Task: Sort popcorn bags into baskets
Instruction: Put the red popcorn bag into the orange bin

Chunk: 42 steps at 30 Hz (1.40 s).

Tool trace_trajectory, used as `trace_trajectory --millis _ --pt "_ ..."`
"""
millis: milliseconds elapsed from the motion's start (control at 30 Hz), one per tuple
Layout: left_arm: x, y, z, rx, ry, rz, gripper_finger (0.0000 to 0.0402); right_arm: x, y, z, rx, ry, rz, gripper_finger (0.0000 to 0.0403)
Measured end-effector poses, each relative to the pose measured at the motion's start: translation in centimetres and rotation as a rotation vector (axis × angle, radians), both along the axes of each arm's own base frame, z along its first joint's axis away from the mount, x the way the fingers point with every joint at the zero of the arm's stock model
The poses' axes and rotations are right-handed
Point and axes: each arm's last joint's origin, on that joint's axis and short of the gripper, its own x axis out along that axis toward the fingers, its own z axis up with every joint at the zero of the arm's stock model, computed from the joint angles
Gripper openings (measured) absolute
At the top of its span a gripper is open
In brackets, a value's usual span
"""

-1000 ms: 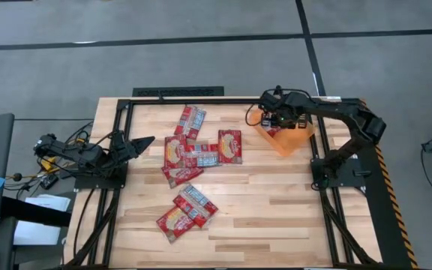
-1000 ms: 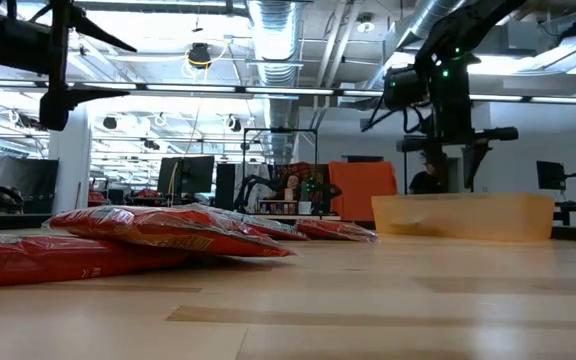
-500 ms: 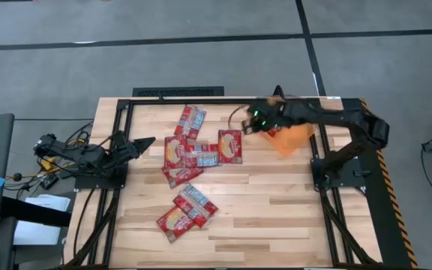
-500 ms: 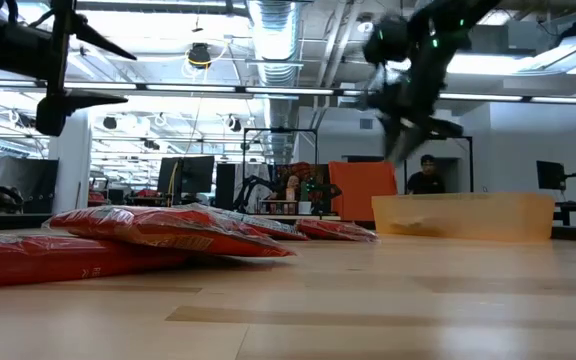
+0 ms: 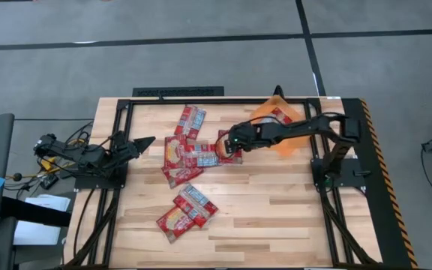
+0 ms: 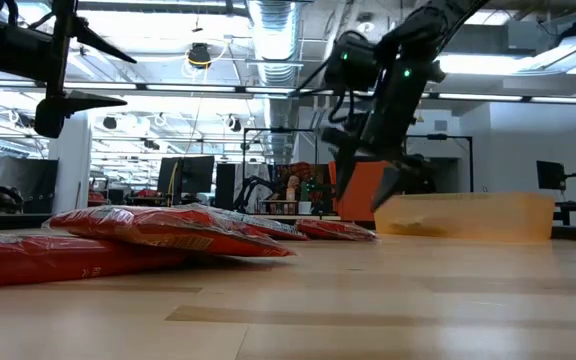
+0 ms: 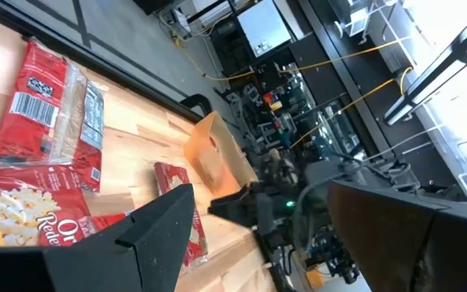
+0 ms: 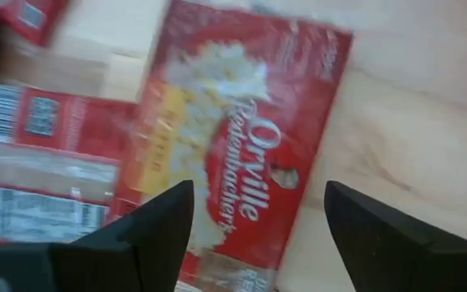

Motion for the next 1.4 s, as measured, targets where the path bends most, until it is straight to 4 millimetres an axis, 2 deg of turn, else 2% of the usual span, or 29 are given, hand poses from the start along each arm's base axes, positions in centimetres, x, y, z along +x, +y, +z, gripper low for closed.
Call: trace_trajectory --millis 167,267,367,500,633,700,800,1000,1167,1400 --pt "0.0 0.0 -0.2 -0.017 0.002 -0.005 0.027 1.1 -0.1 -2.6 0.041 0.009 -0.008 0.0301" --pt "0.0 0.0 -0.2 -0.018 0.005 -0.01 0.027 1.5 -0.2 -3.8 0.107 0.013 0.003 0.0285" --pt "0.0 0.0 -0.4 -0.031 0.006 -0.016 0.027 1.6 0.1 -4.6 0.141 0.039 -0.024 0.0247" --pt "0.0 0.0 -0.4 -0.037 0.005 -0.017 0.027 1.5 0.4 -4.7 0.144 0.05 -0.044 0.0161" --pt "0.0 0.0 -0.5 -0.034 0.011 -0.016 0.027 1.3 0.5 -3.4 0.136 0.022 -0.019 0.0058" --pt "0.0 0.0 -0.5 -0.031 0.018 -0.012 0.027 1.1 0.5 -2.6 0.127 0.007 -0.003 0.002" --pt "0.0 0.0 -0.6 -0.031 0.021 -0.004 0.027 0.7 0.4 -1.2 0.127 -0.029 -0.014 0.0018" --pt "0.0 0.0 -0.6 -0.033 0.02 0.003 0.027 -1.0 0.3 3.6 0.041 -0.13 -0.09 0.0007" --pt "0.0 0.0 -0.6 -0.033 0.02 0.003 0.027 -4.8 0.7 6.8 -0.017 -0.061 -0.268 0.0014" --pt "0.0 0.0 -0.6 -0.033 0.02 0.004 0.027 -10.8 1.7 9.7 -0.076 0.085 -0.536 0.001"
